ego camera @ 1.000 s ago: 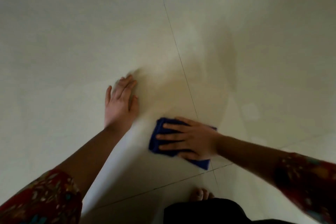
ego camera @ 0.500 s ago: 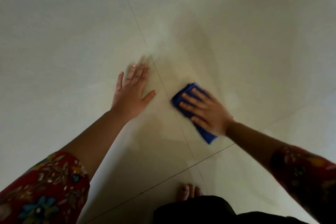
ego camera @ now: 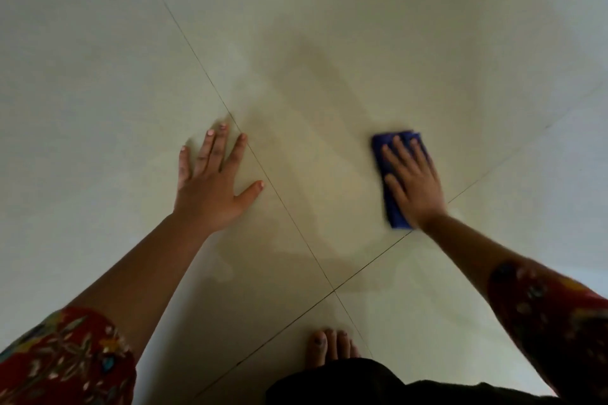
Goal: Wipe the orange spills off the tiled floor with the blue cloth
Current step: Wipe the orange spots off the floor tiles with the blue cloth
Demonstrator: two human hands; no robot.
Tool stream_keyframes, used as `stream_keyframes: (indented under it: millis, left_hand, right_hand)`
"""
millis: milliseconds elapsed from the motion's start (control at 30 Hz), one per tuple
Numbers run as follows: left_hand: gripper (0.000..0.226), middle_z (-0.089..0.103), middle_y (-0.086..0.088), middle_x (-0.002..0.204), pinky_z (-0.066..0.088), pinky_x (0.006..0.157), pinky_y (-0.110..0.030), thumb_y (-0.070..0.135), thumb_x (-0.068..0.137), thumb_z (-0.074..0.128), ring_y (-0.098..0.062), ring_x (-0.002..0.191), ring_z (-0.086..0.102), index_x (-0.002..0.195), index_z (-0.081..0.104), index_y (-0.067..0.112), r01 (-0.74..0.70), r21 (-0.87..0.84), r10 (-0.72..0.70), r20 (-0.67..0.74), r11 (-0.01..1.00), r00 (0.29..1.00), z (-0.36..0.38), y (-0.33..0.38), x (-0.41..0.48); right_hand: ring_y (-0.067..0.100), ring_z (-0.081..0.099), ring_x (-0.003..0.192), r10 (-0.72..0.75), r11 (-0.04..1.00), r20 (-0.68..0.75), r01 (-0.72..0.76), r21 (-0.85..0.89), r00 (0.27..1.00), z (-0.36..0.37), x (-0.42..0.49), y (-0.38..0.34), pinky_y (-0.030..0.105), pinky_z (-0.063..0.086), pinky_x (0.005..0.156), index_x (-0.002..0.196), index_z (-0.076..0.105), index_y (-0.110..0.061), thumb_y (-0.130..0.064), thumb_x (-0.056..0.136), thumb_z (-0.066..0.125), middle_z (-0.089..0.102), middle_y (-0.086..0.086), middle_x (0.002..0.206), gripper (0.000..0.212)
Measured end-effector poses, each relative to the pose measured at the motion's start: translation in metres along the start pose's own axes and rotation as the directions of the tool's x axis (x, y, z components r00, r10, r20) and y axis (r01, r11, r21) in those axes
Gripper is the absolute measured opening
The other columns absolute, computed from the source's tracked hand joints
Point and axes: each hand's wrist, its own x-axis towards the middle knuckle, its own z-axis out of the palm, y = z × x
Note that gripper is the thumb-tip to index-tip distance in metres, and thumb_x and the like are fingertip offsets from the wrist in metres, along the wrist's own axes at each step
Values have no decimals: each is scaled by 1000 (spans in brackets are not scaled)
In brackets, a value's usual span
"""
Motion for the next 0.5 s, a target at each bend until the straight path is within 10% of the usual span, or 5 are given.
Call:
stream_keyframes:
  millis: [100, 333, 500]
  left_hand:
    - [84, -21, 7, 159, -9, 117, -48, 76, 80, 17, -12, 146, -19, 150, -9, 38, -2, 11, 3, -23, 1000, 1000, 4, -2, -1]
    - [85, -20, 7, 160, -7, 119, -48, 77, 80, 17, -12, 147, -16, 151, -7, 38, -13, 22, 14, -50, 1000, 999, 5, -3, -2]
    - [85, -16, 4, 161, -7, 118, -49, 75, 81, 19, -15, 148, -14, 152, -4, 35, -14, 24, 15, -76, 1000, 997, 8, 1, -3]
  right_hand:
    - [25, 2, 150, 316, 948, -60, -313, 58, 947, -1, 51, -26, 46, 7, 121, 153, 17, -31, -56, 95, 12, 12, -2, 162, 64]
    - [23, 5, 150, -255, 967, 69, 255, 11, 964, 13, -23, -70, 47, 8, 121, 152, 19, -34, -50, 101, 21, 16, -5, 161, 54]
    - [26, 7, 150, 326, 945, -63, -323, 50, 943, 1, 47, -19, 44, 12, 120, 152, 22, -32, -53, 97, 19, 17, -3, 161, 60]
